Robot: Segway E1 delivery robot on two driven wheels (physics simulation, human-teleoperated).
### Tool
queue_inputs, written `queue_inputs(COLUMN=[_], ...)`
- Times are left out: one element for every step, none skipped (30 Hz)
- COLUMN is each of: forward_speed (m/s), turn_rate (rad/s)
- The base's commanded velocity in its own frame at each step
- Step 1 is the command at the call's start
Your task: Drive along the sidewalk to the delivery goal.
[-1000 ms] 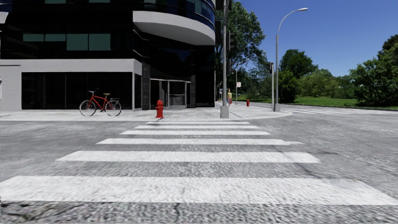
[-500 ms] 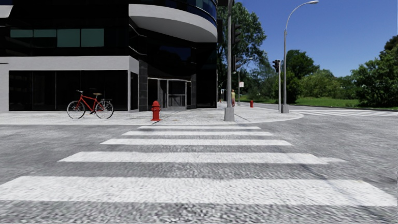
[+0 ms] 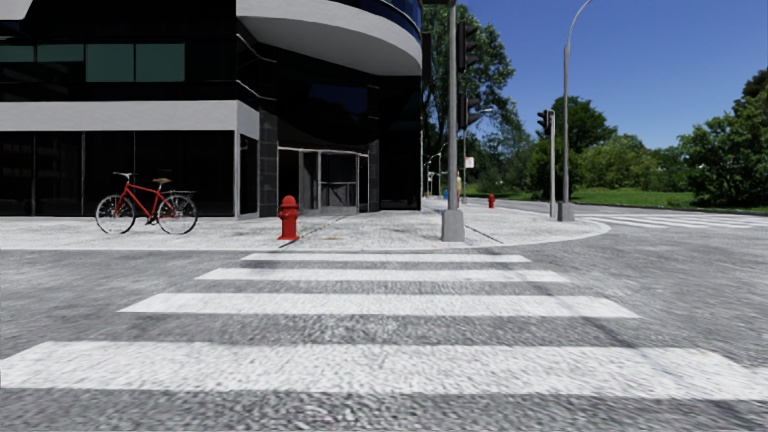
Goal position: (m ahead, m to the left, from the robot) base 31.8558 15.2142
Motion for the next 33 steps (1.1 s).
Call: queue_inputs(forward_speed=[2.0, 2.0, 2.0, 2.0, 2.0, 2.0, 2.0, 2.0, 2.0, 2.0, 2.0, 2.0, 2.0, 2.0, 2.0, 2.0, 2.0, 2.0, 2.0, 2.0, 2.0, 2.0, 2.0, 2.0, 2.0, 2.0, 2.0, 2.0, 2.0, 2.0, 2.0, 2.0, 2.0], turn_rate=[0.0, 0.0, 0.0, 0.0, 0.0, 0.0, 0.0, 0.0, 0.0, 0.0, 0.0, 0.0, 0.0, 0.0, 0.0, 0.0, 0.0, 0.0, 0.0, 0.0, 0.0, 0.0, 0.0, 0.01, 0.07, 0.09, 0.09, 0.12, 0.18, 0.27, 0.27, 0.3, 0.3])
